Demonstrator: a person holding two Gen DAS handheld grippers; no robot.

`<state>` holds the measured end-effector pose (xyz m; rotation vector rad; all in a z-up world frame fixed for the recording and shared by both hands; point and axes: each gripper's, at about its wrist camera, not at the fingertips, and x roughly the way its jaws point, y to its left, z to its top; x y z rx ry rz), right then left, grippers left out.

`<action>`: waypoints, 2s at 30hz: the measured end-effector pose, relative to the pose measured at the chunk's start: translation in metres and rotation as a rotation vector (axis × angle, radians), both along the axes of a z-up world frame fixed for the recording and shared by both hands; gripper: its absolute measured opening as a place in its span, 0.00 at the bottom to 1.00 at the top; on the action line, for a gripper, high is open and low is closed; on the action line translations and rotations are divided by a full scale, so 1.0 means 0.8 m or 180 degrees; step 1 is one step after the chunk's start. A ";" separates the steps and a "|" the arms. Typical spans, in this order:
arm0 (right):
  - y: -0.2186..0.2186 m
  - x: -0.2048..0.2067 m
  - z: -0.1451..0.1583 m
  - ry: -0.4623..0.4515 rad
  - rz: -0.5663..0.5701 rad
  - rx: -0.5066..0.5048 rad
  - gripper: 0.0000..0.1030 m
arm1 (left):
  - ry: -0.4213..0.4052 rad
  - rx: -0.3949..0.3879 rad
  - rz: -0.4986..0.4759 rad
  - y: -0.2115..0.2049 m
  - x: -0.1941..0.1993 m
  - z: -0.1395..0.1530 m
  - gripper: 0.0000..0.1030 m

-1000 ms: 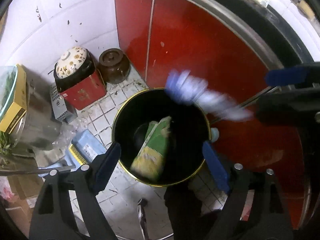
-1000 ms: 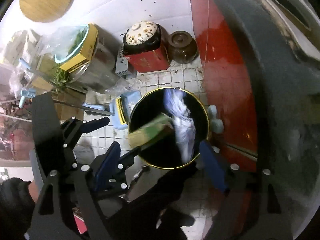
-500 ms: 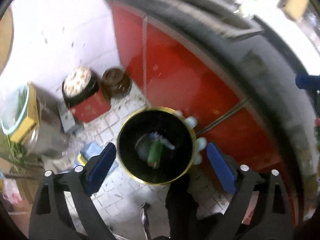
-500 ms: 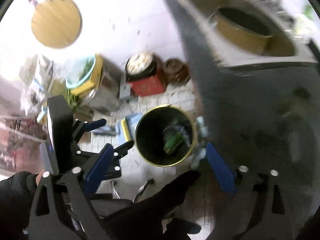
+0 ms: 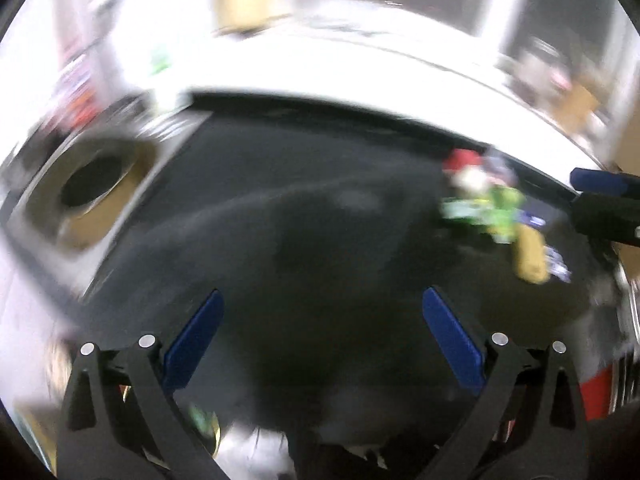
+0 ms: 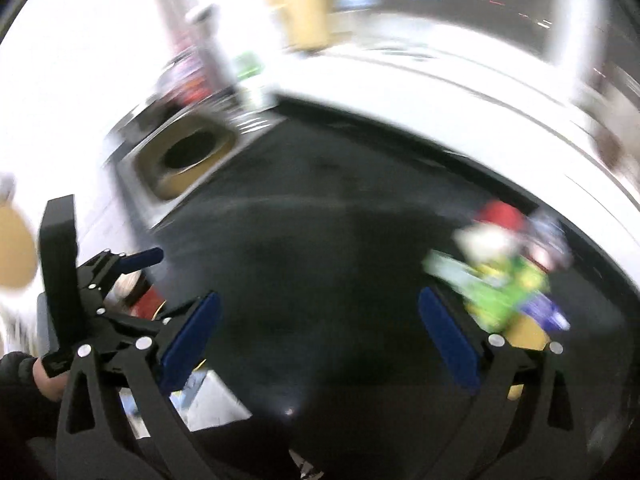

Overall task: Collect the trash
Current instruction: 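Move both tools back over the trash pile on the counter, then grasp the white plastic bottle with the left tool while the right tool grasps the blister pack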

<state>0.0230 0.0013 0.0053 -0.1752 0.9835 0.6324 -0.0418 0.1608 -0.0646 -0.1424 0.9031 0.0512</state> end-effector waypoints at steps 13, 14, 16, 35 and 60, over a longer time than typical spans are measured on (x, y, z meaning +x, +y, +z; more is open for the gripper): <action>-0.289 -0.030 -0.006 -0.0083 -0.1489 0.0066 0.93 | -0.0123 0.0358 -0.1540 -0.253 0.074 0.032 0.94; -0.297 -0.031 -0.008 -0.0079 -0.1514 0.0056 0.93 | -0.0110 0.0369 -0.1571 -0.260 0.075 0.031 0.94; -0.309 -0.033 -0.012 -0.0059 -0.1542 0.0048 0.93 | -0.0097 0.0386 -0.1605 -0.270 0.077 0.031 0.94; -0.332 -0.001 -0.053 0.0153 -0.1449 -0.0055 0.93 | 0.0025 0.0493 -0.1480 -0.266 0.136 0.013 0.94; -0.312 0.306 -0.176 0.0274 -0.0917 -0.0165 0.86 | 0.0590 0.0297 -0.1870 -0.266 0.379 -0.118 0.90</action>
